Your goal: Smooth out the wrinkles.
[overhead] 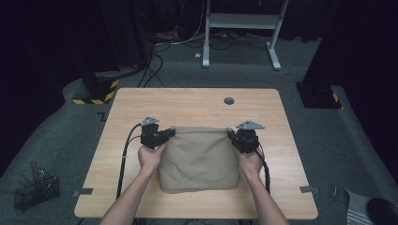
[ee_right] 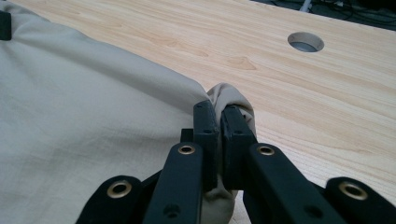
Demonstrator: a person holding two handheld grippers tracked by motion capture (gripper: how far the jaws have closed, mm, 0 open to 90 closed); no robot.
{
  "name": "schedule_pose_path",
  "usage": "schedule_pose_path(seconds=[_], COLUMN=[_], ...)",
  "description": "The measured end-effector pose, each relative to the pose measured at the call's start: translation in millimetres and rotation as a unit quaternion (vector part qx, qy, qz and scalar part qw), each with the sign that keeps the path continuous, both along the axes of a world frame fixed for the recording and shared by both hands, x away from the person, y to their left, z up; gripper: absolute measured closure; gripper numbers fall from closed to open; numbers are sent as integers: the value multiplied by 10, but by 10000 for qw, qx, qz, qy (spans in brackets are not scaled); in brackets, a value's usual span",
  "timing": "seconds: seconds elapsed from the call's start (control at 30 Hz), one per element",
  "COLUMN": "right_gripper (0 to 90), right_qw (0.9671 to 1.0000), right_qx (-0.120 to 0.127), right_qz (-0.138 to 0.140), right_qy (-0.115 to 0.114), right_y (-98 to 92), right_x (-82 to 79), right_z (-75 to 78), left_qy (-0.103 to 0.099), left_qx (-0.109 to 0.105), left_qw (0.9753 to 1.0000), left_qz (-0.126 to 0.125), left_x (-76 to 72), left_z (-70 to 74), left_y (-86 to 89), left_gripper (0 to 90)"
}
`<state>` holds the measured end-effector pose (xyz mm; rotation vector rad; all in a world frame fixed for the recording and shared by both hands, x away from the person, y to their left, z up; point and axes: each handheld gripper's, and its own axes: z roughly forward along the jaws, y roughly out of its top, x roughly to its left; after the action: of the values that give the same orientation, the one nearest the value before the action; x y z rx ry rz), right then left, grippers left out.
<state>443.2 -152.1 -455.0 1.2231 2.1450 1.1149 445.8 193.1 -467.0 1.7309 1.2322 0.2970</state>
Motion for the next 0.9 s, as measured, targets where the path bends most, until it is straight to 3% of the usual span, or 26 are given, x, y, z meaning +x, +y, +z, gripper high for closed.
schedule_pose_path(seconds=[0.37, 0.9], right_gripper=[867, 864], right_qw=[9999, 9996], right_qx=[-61, -155], right_qz=[-81, -173], right_qy=[53, 170], right_y=[-13, 4], right_x=[53, 146], right_z=[-45, -154], left_qy=[-12, 104], left_qx=[237, 263], left_qw=[9997, 9996], left_qz=[-68, 18], left_x=[88, 184], left_z=[20, -94], left_y=[-55, -81], left_gripper=[831, 828])
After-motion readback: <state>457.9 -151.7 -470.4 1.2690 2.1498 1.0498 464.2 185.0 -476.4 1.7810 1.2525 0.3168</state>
